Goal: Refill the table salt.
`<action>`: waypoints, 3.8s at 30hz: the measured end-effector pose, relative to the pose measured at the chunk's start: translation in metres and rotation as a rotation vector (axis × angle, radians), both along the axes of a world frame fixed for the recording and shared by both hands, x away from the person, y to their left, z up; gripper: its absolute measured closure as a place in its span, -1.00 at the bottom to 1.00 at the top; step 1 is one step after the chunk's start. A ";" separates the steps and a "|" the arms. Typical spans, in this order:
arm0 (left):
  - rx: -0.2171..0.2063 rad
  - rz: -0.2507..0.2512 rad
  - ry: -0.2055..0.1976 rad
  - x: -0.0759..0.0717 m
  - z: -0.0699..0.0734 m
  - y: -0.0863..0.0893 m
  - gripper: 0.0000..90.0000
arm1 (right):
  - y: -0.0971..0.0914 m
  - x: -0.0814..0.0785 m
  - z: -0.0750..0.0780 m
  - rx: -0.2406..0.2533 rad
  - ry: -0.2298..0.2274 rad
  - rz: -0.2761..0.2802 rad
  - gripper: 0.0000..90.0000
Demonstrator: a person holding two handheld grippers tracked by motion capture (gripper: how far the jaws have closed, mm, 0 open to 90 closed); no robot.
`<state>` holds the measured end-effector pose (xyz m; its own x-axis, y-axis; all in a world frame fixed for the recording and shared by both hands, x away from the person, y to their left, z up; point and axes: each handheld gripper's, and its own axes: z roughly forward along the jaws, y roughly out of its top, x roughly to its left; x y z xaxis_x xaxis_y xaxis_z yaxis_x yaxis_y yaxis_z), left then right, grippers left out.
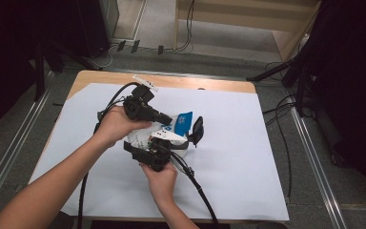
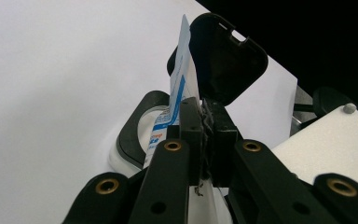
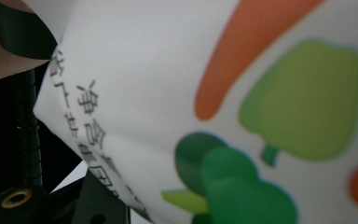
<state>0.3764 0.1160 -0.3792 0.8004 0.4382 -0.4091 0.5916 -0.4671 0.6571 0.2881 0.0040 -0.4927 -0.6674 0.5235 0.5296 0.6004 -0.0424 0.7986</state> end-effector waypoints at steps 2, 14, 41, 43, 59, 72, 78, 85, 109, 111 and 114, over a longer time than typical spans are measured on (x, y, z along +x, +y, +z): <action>-0.004 0.001 0.000 0.000 -0.001 -0.001 0.96 | 0.000 0.000 0.000 0.002 0.001 -0.004 0.17; 0.004 0.001 0.001 0.000 -0.002 -0.002 0.96 | 0.001 0.000 -0.002 0.004 0.002 -0.005 0.17; 0.005 0.000 0.002 0.001 -0.003 -0.001 0.96 | -0.001 0.002 -0.001 -0.019 0.000 0.011 0.17; 0.005 0.004 0.003 0.001 -0.003 -0.001 0.96 | -0.001 0.001 -0.001 -0.022 0.003 0.013 0.16; -0.011 0.009 0.010 0.001 -0.003 -0.002 0.96 | 0.000 0.000 0.000 -0.057 -0.027 0.014 0.18; -0.011 0.008 0.007 0.002 -0.002 -0.003 0.95 | -0.002 0.002 -0.001 -0.007 0.007 0.004 0.18; -0.025 0.009 -0.001 0.001 -0.001 -0.003 0.94 | -0.003 0.001 -0.001 0.012 0.012 0.003 0.18; -0.024 0.009 -0.002 0.001 0.000 -0.002 0.95 | -0.003 0.001 -0.002 0.020 0.014 0.005 0.18; -0.024 0.017 0.006 0.001 0.001 -0.001 0.96 | 0.001 -0.003 0.000 -0.023 -0.025 -0.009 0.17; -0.022 0.015 0.004 0.001 0.001 -0.001 0.96 | 0.000 -0.002 0.000 -0.018 -0.013 -0.004 0.18; -0.023 0.008 0.004 0.001 0.001 -0.001 0.95 | 0.000 -0.002 0.000 -0.014 -0.013 -0.005 0.19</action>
